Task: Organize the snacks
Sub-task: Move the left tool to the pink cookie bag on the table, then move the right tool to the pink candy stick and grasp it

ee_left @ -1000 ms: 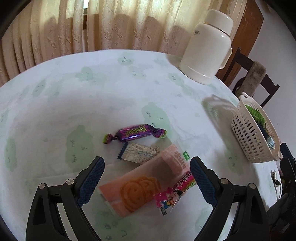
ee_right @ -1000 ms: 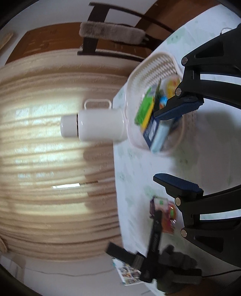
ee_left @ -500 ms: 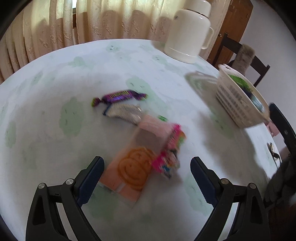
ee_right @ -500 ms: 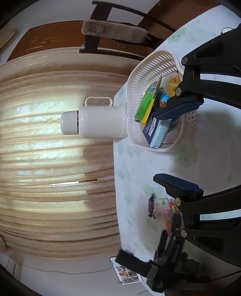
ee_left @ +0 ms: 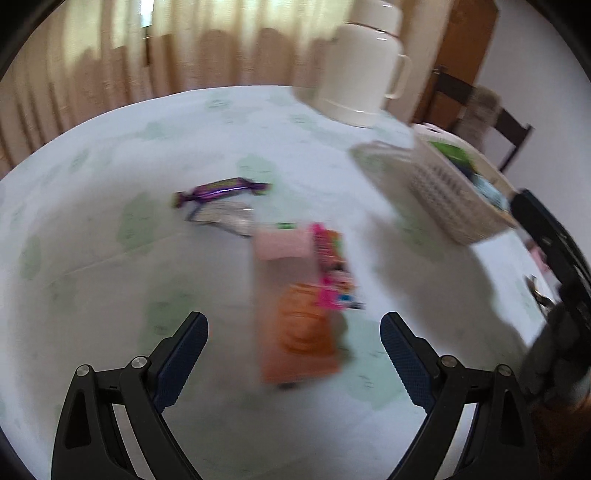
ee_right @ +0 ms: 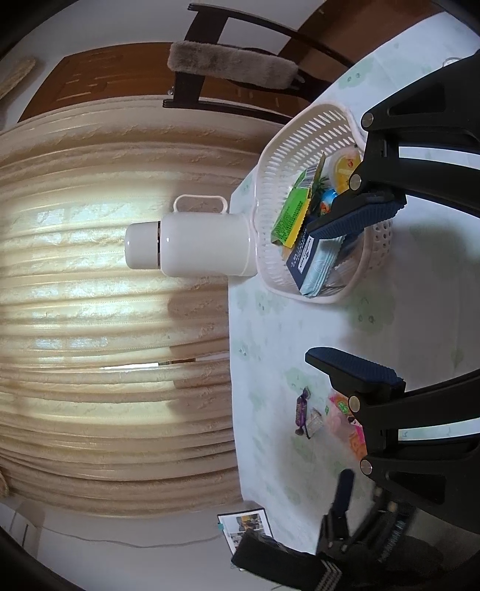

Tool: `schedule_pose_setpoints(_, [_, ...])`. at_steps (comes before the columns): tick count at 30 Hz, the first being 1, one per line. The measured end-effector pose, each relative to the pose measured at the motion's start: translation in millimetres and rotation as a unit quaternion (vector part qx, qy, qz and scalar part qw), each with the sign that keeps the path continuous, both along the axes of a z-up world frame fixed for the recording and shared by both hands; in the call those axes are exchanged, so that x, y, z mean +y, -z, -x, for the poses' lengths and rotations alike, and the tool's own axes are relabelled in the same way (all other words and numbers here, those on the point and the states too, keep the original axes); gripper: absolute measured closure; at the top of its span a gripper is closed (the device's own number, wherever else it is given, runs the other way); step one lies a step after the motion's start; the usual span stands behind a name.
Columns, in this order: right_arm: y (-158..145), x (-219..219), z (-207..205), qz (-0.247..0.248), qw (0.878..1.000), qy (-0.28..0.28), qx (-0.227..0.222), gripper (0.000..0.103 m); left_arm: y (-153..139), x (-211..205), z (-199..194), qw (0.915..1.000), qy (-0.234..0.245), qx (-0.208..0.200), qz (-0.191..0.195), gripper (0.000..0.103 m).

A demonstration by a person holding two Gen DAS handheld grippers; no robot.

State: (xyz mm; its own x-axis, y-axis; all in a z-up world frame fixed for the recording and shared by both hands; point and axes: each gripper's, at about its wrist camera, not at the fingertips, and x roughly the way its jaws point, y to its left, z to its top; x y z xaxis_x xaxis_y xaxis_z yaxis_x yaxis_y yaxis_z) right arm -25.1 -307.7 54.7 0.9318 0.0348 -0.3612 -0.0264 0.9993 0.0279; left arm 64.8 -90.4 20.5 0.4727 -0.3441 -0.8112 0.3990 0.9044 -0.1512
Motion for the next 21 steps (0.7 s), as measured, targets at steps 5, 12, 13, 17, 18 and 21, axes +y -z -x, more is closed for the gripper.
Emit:
schedule_pose_setpoints(5, [-3,16,2,0.008,1.000,-0.027,0.014,0.041,3,6,2,0.9991,-0.015,-0.016,-0.037,0.011])
schedule_pose_setpoints(12, [-1,51,-27,-0.013,0.988,-0.127,0.086,0.038,13,14,1,0.9980,-0.031,-0.014,-0.054,0.010])
schedule_pose_setpoints(13, [3,54,-34,-0.019,0.985,-0.137,0.107,0.038,12,16,2,0.9980,-0.033,-0.014,-0.051,0.010])
schedule_pose_setpoints(17, [17,66,-61,-0.031,0.973,-0.158,0.167,0.038,13,26,2,0.9979,-0.047,-0.011,-0.043,0.011])
schedule_pose_setpoints(18, [20,69,-63,-0.031,0.971,-0.162,0.173,0.038,14,28,1,0.9980,-0.049,-0.008,-0.040,0.011])
schedule_pose_setpoints(21, [28,82,-78,-0.026,0.965,-0.173,0.198,0.038,13,32,2,0.9981,-0.052,-0.005,-0.033,0.011])
